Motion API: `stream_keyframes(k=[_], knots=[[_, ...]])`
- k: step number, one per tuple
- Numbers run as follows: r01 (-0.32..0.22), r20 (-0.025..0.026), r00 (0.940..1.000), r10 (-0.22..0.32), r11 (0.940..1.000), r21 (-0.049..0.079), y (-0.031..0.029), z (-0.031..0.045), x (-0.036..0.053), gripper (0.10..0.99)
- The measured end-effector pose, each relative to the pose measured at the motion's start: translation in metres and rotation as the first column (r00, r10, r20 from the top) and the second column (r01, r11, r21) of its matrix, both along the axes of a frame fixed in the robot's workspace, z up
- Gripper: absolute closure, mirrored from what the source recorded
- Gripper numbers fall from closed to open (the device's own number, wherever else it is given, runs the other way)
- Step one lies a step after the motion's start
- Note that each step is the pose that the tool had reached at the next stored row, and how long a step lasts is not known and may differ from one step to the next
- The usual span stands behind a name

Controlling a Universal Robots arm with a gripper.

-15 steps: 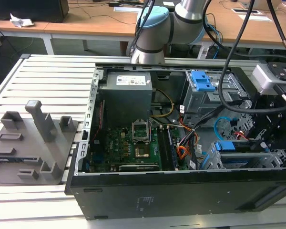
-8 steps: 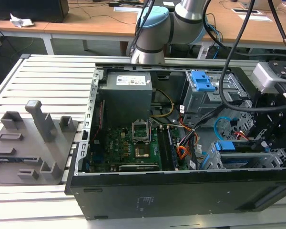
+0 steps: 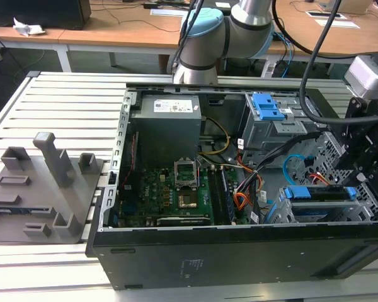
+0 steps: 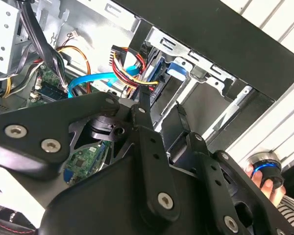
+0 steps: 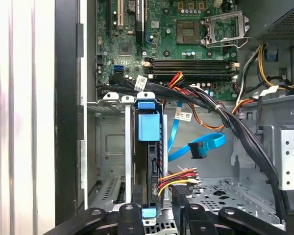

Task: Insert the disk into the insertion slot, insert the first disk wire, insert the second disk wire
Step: 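Insert the first disk wire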

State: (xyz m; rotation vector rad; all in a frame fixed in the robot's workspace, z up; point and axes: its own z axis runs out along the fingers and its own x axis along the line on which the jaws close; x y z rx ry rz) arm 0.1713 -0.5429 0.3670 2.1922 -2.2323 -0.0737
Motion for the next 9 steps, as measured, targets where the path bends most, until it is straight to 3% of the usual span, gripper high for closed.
stream_keyframes(k=[5,7,8,9], knots=[[0.000,0.0000,1.0000,0.000,1.0000,0.000,0.0000,0.0006,0.0000,0.710],[0.000,0.0000,1.0000,0.000,1.0000,0.000,0.0000,0.0010,0.0000,0.918],[0.000,0.0000,1.0000,0.000,1.0000,0.000,0.0000,0.0011,0.0000,0.976],[0.000,0.0000,1.0000,0.000,1.0000,0.000,0.0000,0.0012,0.0000,0.976]])
